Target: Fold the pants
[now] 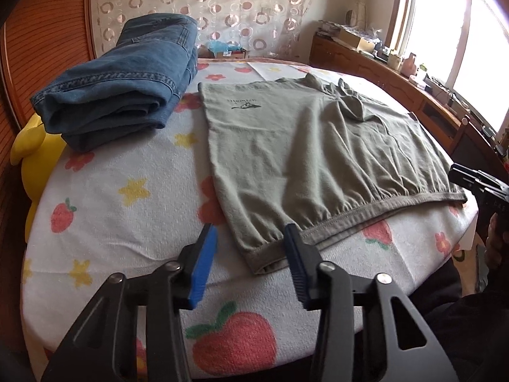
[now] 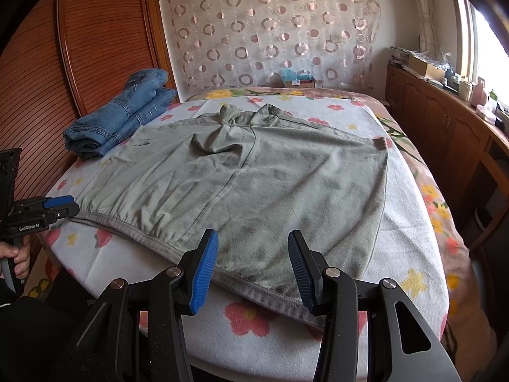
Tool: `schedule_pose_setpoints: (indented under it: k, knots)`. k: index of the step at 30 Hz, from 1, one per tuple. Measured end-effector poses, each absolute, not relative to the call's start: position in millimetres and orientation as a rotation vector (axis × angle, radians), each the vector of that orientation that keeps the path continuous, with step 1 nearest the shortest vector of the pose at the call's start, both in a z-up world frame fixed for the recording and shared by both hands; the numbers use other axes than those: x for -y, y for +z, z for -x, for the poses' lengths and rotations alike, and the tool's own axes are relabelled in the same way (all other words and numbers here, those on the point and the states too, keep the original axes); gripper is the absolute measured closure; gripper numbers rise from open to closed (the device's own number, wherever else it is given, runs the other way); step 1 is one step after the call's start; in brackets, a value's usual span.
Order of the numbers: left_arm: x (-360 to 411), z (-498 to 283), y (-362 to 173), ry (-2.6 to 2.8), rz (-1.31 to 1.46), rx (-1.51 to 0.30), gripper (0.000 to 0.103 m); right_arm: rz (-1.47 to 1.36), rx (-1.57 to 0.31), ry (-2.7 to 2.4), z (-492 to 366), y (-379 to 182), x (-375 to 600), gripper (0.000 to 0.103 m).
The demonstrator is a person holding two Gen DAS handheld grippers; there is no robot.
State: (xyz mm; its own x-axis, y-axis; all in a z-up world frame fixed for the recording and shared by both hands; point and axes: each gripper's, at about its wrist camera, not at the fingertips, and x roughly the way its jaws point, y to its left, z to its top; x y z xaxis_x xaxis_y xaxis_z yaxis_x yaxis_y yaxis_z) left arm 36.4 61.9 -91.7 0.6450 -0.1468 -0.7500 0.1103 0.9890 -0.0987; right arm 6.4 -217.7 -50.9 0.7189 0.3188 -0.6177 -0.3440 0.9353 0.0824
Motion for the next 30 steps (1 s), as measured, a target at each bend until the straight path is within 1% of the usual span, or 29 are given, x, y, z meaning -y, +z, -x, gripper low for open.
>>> schedule_pose_setpoints:
  k: [1,2,3,4,5,6,9,19,30]
  knots:
    - [-61.3,-36.1,-91.8,-0.149,0.044,-0.856,0.066,0.038,-0.676,0.366,-6.5,-51.2,218.3,0.056]
    - [-60.9,-35.6,-91.8,-0.155,0.046,-0.854,0.072,0.037,-0.677,0.365,-6.6,-51.6,218.8,0.056]
    - [-60.0,-35.3,-91.8,-0.160,0.045,-0.853,0.083,0.036,-0.678,0.364,-6.7,-52.2,219.5,0.056]
    - [-58.4,-35.0,-91.8,-0.160,0.038,-0.850,0.090,0.035,-0.679,0.364,-6.7,-52.4,220.4,0.056]
    - [-57.3,-35.1,-91.0,-0.149,0.025,-0.845,0.095,0.033,-0.680,0.364,-6.7,-53.1,221.0,0.056]
    - [-55.8,-35.8,-90.1,-0.145,0.017,-0.843,0.098,0.032,-0.681,0.363,-6.7,-53.7,222.0,0.056]
    - [-53.1,-37.9,-83.3,-0.159,0.014,-0.826,0.100,0.026,-0.686,0.358,-6.1,-55.3,224.9,0.055]
    - [-26.3,-47.3,-49.0,-0.236,-0.031,-0.758,0.101,-0.007,-0.685,0.357,-2.3,-56.6,237.5,0.055]
    - [47.2,-77.0,-8.0,-0.383,-0.142,-0.685,0.101,-0.040,-0.672,0.334,3.2,-57.2,256.8,0.055]
